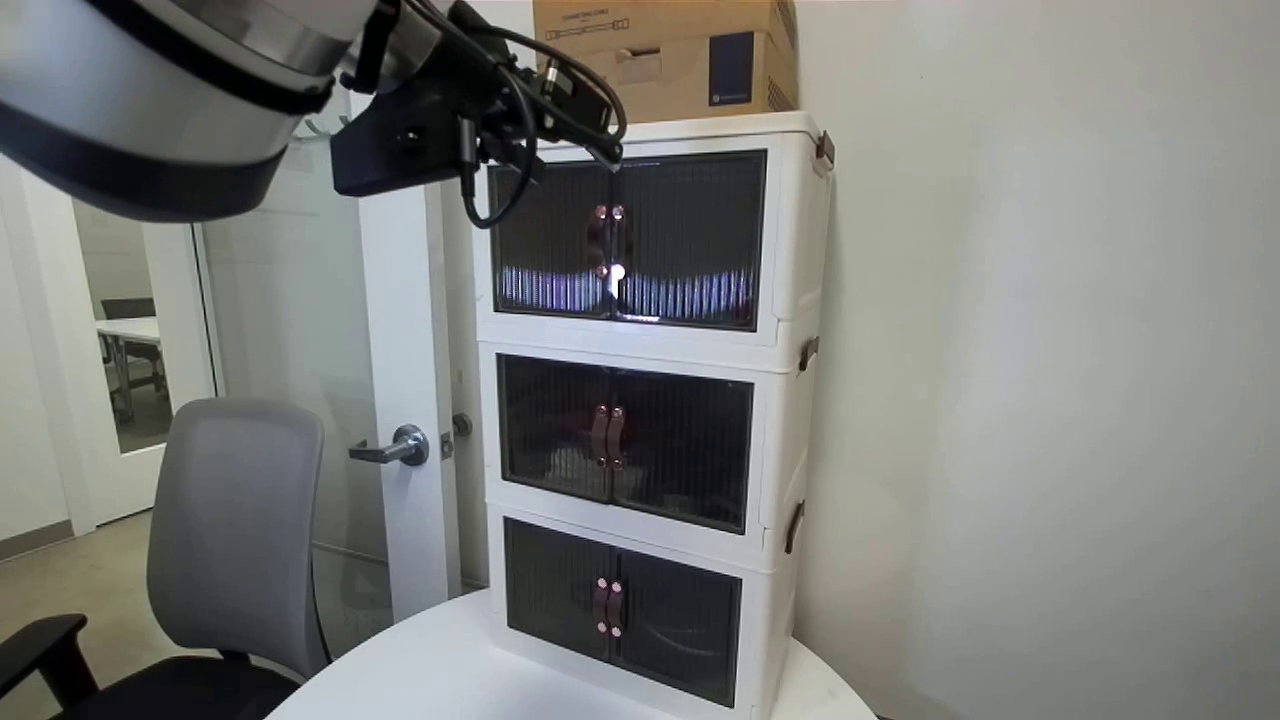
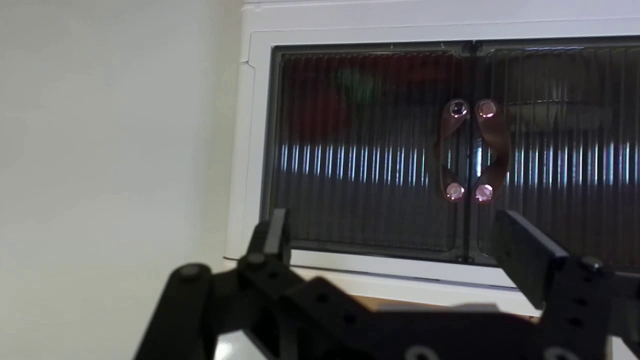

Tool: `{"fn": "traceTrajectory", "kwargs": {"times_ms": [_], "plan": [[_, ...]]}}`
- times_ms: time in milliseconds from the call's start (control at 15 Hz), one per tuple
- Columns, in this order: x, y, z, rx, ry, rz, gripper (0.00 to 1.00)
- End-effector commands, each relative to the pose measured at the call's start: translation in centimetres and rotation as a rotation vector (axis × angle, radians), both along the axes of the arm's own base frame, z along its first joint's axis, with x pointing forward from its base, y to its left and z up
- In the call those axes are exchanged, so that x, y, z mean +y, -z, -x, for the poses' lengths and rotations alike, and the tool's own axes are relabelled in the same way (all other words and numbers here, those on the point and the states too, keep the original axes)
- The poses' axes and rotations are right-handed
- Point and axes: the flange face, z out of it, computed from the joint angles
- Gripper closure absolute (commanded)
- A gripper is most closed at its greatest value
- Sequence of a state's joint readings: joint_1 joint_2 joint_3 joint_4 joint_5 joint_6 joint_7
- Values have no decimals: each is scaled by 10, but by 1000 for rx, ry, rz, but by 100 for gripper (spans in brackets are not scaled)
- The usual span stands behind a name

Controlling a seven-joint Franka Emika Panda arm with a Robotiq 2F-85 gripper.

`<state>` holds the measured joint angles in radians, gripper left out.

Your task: Open the top cabinet doors

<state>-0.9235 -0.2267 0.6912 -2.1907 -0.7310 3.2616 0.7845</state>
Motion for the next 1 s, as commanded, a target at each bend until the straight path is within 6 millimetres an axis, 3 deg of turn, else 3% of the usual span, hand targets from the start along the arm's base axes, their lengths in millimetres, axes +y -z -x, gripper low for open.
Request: {"fn": "traceTrajectory", "kwargs": {"times_ms": [0, 200, 400, 933], "plan": [[10, 3, -15, -17, -52, -35, 0], [20, 19, -22, 20, -92, -36, 0], [23, 24, -18, 39, -67, -41, 0], [18, 18, -13, 12, -52, -43, 0]]}}
